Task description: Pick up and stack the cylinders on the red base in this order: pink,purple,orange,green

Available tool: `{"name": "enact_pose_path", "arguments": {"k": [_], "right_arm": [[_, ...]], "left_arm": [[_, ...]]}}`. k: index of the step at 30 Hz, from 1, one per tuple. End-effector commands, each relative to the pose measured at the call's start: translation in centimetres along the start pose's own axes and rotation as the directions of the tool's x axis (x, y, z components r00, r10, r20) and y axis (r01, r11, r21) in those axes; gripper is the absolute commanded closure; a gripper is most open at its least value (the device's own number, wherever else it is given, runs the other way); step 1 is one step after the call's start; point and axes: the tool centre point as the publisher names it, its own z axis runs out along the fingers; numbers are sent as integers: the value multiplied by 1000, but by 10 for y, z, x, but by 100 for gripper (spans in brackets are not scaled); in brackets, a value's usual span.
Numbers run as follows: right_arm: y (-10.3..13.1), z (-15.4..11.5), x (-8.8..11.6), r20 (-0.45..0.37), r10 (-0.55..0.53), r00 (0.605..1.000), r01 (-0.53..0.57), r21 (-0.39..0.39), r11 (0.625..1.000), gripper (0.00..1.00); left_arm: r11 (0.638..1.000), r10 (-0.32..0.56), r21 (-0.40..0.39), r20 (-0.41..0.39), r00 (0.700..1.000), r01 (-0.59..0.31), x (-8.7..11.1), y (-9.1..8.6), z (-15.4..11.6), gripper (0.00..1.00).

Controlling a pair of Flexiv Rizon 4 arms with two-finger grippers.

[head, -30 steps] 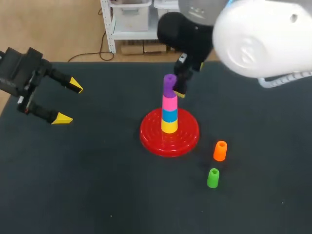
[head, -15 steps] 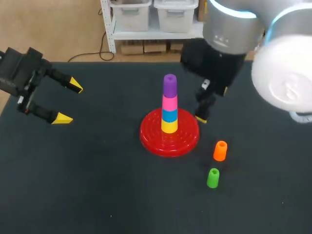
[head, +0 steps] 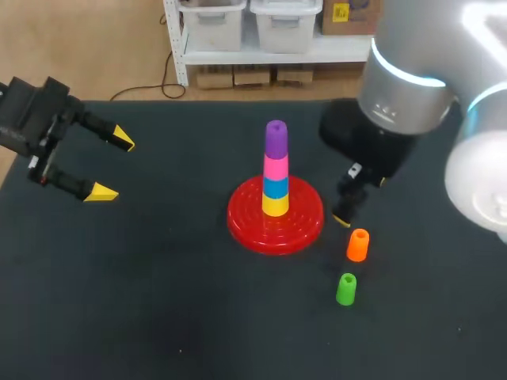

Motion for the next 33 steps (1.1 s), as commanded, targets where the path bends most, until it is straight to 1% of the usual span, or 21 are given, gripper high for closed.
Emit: {"name": "enact_pose_path", "arguments": {"k": [1, 8, 14, 16, 21, 24, 29, 33], "right_arm": [[-1, 17, 5, 8, 15, 1000, -15, -3, 1000, 0], [-4, 33, 8, -20, 37, 999, -37, -5, 999, 0], [-3, 45, 12, -52, 57, 997, -57, 10, 998, 0], [-5, 48, 14, -43, 90, 995, -90, -5, 996, 0], [-9, 56, 19, -52, 128, 990, -128, 0, 992, 0], [-7, 63, 20, -57, 135, 989, -135, -5, 991, 0], [-4, 77, 25, -96, 146, 985, -148, -14, 989, 0], [-3, 85, 28, -110, 153, 982, -155, -12, 988, 0]], "left_arm": [[1000, 4, -4, 3, 1000, -4, 1, -1, 0, 0], [1000, 4, -4, 3, 1000, -4, 1, -1, 0, 0], [1000, 4, -4, 3, 1000, -4, 1, -1, 0, 0], [1000, 4, -4, 3, 1000, -4, 1, -1, 0, 0], [1000, 4, -4, 3, 1000, -4, 1, -1, 0, 0], [1000, 4, -4, 3, 1000, -4, 1, -1, 0, 0], [1000, 4, -4, 3, 1000, -4, 1, -1, 0, 0], [1000, 4, -4, 3, 1000, -4, 1, -1, 0, 0]]}}
